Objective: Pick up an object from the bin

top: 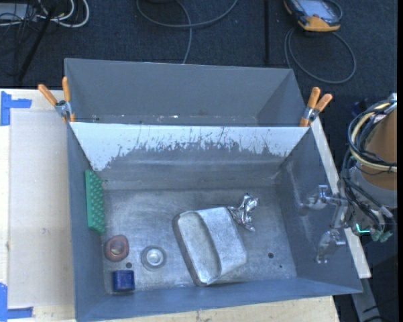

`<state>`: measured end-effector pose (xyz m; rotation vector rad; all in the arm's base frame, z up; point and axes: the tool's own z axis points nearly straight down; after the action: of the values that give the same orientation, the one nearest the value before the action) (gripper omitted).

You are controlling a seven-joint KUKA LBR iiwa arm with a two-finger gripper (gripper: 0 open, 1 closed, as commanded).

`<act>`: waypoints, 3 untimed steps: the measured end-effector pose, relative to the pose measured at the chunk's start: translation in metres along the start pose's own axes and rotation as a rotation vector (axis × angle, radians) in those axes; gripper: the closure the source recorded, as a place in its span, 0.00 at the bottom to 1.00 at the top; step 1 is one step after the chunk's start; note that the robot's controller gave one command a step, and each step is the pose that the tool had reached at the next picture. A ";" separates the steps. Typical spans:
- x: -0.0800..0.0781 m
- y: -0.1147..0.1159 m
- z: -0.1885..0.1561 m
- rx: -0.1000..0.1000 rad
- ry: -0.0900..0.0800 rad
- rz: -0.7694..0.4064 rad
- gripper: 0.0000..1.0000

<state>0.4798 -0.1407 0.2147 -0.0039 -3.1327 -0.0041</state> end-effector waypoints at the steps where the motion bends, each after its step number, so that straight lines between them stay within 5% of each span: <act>1: -0.056 0.048 0.145 0.002 -0.011 -0.149 0.00; 2: -0.113 0.088 0.142 0.004 -0.013 -0.298 0.00; 3: -0.115 0.088 0.139 0.005 -0.017 -0.300 1.00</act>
Offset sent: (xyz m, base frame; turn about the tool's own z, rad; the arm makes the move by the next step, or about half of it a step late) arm 0.0530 0.0467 -0.1447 -0.1480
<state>0.5935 -0.0530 0.0748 0.4674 -3.1150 0.0019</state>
